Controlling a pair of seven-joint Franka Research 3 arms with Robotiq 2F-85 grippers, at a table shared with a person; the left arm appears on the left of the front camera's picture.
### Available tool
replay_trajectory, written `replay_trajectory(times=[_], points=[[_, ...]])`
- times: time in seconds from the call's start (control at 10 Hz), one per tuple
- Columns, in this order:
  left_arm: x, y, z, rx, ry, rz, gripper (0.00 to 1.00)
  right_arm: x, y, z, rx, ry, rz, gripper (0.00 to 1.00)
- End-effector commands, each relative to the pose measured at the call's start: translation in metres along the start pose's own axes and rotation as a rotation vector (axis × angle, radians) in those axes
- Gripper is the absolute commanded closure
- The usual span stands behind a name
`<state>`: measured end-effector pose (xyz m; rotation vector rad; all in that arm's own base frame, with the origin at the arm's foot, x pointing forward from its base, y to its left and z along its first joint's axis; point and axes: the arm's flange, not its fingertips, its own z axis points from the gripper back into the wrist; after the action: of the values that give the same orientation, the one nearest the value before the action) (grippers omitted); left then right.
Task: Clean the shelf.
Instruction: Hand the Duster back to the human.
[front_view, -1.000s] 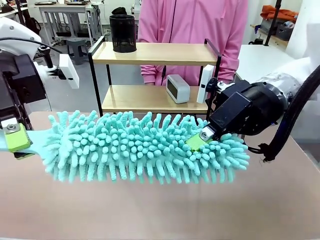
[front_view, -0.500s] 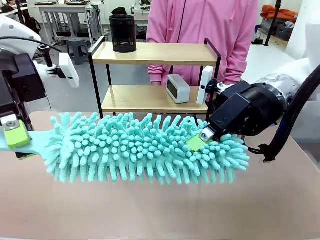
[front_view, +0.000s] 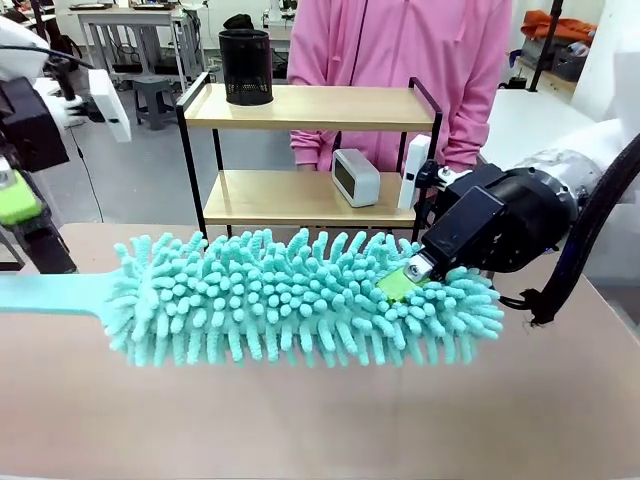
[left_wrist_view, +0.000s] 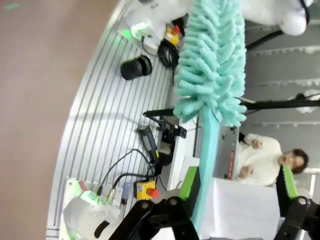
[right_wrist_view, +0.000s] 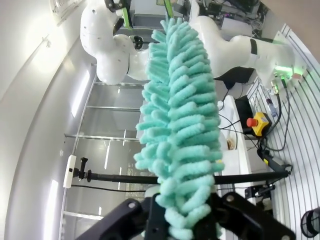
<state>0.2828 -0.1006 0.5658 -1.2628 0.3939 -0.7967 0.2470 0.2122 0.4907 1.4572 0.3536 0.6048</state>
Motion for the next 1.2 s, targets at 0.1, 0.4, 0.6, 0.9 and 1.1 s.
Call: replay_trajectory(times=[0.1, 0.4, 0.6, 0.9, 1.1], points=[[-0.041, 0.006, 0.065, 0.054, -0.353, 0.002, 0.00, -0.012, 0.007, 0.035, -0.015, -0.062, -0.052, 1.00], [-0.102, 0.036, 0.134, 0.084, -0.965, 0.081, 0.00, -0.030, 0.057, 0.120, 0.044, -0.317, 0.101, 1.00], [-0.115, 0.075, 0.147, 0.018, -1.150, 0.177, 0.00, -0.065, 0.101, 0.187, 0.100, -0.587, 0.294, 1.00], [-0.110, 0.108, 0.142, -0.074, -1.137, 0.247, 0.00, -0.122, 0.114, 0.276, 0.084, -1.111, 0.374, 1.00], [-0.133, 0.106, 0.157, -0.010, -1.164, 0.244, 0.00, -0.145, 0.073, 0.308, 0.009, -1.317, 0.149, 1.00]])
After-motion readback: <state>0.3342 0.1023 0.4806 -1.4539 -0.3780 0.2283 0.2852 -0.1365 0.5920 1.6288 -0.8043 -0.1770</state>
